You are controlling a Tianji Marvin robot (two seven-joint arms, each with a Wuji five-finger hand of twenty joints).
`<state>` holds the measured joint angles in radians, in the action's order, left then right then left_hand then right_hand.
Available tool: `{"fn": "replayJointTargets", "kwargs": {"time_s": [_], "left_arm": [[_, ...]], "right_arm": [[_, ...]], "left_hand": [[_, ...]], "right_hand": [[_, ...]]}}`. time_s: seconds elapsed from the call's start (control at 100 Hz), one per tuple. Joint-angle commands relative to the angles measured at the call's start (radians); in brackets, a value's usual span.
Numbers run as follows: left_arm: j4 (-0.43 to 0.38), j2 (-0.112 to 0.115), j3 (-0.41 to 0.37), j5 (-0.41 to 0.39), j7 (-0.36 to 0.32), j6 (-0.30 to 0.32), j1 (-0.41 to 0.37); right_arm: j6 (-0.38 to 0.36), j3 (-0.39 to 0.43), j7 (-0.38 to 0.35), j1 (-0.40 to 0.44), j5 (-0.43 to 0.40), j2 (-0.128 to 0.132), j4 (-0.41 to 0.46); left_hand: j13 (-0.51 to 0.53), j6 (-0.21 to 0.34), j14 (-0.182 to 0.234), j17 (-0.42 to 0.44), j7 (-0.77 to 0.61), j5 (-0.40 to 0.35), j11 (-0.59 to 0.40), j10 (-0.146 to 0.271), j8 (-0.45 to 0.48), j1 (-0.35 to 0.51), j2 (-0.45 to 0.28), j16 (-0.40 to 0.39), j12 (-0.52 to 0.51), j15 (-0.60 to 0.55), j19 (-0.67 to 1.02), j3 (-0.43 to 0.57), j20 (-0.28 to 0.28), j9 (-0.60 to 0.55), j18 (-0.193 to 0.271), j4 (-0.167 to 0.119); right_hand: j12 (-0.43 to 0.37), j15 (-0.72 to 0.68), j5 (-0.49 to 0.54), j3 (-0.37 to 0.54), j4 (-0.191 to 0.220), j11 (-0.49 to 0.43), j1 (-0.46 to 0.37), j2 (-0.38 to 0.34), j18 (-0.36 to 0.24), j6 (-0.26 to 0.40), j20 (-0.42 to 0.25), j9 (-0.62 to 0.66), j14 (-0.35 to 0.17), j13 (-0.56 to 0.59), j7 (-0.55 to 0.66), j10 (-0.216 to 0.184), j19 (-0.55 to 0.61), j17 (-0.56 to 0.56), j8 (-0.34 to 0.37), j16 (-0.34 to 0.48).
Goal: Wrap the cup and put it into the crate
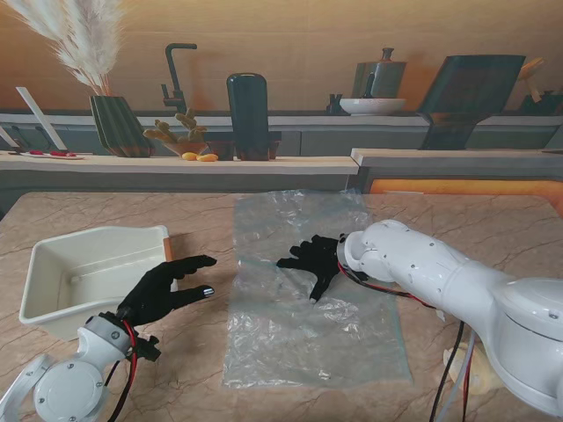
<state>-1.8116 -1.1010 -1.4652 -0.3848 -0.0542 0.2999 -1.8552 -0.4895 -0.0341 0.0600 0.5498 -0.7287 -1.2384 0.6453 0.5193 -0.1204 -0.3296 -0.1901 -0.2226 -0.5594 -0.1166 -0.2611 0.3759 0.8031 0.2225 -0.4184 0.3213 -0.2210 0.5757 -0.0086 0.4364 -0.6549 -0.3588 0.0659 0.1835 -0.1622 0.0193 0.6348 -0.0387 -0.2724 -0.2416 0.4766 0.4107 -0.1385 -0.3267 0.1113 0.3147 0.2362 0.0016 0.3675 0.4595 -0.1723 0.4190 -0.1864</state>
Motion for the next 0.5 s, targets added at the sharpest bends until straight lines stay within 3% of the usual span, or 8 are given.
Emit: {"fn": "replayJointTargets", "kwargs": {"time_s": [0.0, 0.14, 0.26, 0.36, 0.49], "left_arm": [[-0.001, -0.004, -0.002, 0.000, 0.003, -0.002, -0.009], [-0.001, -0.005, -0.003, -0.002, 0.010, 0.001, -0.011], [-0.001, -0.004, -0.003, -0.002, 0.007, 0.001, -0.010], [0.000, -0.003, -0.001, 0.001, 0.001, 0.000, -0.007], [0.001, -0.003, -0.001, 0.002, -0.002, -0.002, -0.005]], "right_arm": [[-0.004, -0.016, -0.011, 0.029, -0.026, 0.009, -0.003], [0.007, 0.027, -0.005, 0.042, -0.057, 0.054, 0.070], [0.020, 0.076, 0.004, 0.059, -0.090, 0.090, 0.129], [0.028, 0.098, 0.005, 0.066, -0.106, 0.105, 0.153], [0.045, 0.118, -0.003, 0.074, -0.112, 0.113, 0.171]], "left_hand": [[0.004, 0.033, -0.004, 0.007, 0.007, -0.022, 0.005, 0.000, 0.015, 0.018, -0.038, -0.007, 0.012, -0.010, 0.014, -0.020, 0.003, -0.009, -0.011, -0.015], [0.003, 0.034, -0.004, 0.008, 0.008, -0.021, 0.005, 0.000, 0.015, 0.017, -0.039, -0.007, 0.012, -0.010, 0.014, -0.020, 0.003, -0.010, -0.012, -0.015], [0.003, 0.042, -0.004, 0.007, 0.006, -0.024, 0.005, 0.000, 0.016, 0.018, -0.038, -0.007, 0.012, -0.010, 0.014, -0.020, 0.003, -0.009, -0.011, -0.016], [0.002, 0.043, -0.004, 0.008, 0.005, -0.024, 0.005, -0.001, 0.016, 0.019, -0.038, -0.007, 0.012, -0.009, 0.014, -0.020, 0.003, -0.009, -0.012, -0.016], [0.002, 0.041, -0.005, 0.008, 0.005, -0.024, 0.006, 0.000, 0.017, 0.017, -0.039, -0.007, 0.012, -0.009, 0.013, -0.020, 0.003, -0.008, -0.012, -0.016]], "right_hand": [[0.017, -0.029, 0.095, 0.033, 0.016, -0.081, -0.020, 0.041, -0.005, 0.180, -0.026, 0.056, -0.065, 0.022, 0.131, -0.102, -0.026, 0.016, 0.022, -0.005], [0.018, -0.024, 0.097, 0.033, 0.016, -0.083, -0.021, 0.038, -0.011, 0.184, -0.032, 0.057, -0.075, 0.023, 0.129, -0.111, -0.028, 0.023, 0.025, -0.006], [0.016, -0.019, 0.098, 0.032, 0.018, -0.080, -0.037, 0.033, -0.008, 0.225, -0.040, 0.070, -0.087, 0.025, 0.130, -0.166, -0.028, 0.023, 0.030, -0.009], [0.011, -0.015, 0.097, 0.027, 0.019, -0.067, -0.045, 0.034, -0.004, 0.245, -0.045, 0.079, -0.091, 0.025, 0.128, -0.191, -0.030, 0.024, 0.032, -0.011], [0.006, -0.013, 0.096, 0.024, 0.021, -0.054, -0.051, 0.037, -0.002, 0.241, -0.048, 0.082, -0.092, 0.023, 0.123, -0.197, -0.034, 0.026, 0.033, -0.012]]}}
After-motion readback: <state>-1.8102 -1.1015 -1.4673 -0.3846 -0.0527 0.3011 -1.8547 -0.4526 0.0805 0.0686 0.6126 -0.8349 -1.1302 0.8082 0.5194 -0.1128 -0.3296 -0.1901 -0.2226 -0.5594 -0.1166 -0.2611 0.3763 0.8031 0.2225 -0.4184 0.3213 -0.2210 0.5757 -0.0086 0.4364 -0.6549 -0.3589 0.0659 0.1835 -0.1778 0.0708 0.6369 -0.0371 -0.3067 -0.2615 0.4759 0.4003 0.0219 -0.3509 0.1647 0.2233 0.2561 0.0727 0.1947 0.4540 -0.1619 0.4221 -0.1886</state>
